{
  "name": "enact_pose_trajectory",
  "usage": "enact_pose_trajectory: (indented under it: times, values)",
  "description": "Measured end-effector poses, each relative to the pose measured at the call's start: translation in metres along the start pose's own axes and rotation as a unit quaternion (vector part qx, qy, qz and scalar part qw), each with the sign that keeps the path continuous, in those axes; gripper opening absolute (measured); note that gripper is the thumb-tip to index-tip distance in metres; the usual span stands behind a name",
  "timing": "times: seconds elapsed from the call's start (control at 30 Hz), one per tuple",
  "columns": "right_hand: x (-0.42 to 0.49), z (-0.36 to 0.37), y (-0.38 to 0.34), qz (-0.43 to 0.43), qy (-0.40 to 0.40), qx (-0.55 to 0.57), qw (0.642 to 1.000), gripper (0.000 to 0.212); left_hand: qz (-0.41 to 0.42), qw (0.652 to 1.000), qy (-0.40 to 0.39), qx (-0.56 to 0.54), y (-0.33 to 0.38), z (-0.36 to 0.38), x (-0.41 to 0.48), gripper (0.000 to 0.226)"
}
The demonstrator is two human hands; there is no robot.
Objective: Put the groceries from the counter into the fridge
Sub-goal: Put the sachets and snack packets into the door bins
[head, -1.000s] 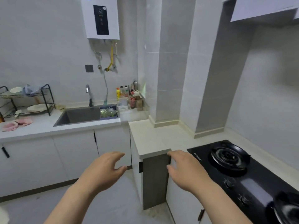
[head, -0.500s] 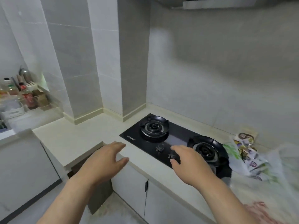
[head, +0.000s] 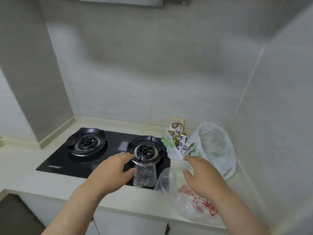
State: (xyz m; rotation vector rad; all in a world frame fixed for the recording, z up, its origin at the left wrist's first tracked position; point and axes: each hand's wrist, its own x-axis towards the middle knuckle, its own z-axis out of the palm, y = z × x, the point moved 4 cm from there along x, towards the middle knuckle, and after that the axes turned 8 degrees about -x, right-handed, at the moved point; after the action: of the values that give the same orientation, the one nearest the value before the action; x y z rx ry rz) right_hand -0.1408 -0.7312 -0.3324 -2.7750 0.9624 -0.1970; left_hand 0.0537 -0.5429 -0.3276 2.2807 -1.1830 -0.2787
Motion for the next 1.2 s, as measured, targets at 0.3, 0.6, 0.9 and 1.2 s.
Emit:
enact_pose_trajectory:
  times: [0.3, 0.6, 0.9, 1.2]
  values:
    - [-0.005, -0.017, 0.086, 0.052, 0.024, 0.013, 0.998, 0.047, 0.03, 0.999, -0.035, 0.001, 0.071, 0.051, 0.05, 0.048]
    - [0.006, -0.014, 0.124, 0.026, 0.008, 0.016, 0.999, 0.049, 0.008, 0.999, -0.027, -0.037, 0.089, 0.074, 0.069, 0.052]
    - [0.029, 0.006, 0.127, 0.012, -0.02, 0.029, 0.999, 0.052, -0.036, 0.999, -0.01, -0.033, 0.067, 0.061, 0.085, 0.049]
    - [0.082, 0.019, 0.142, 0.04, -0.039, 0.021, 0.998, 0.048, -0.036, 0.997, -0.051, -0.054, 0.047, 0.082, 0.146, 0.05]
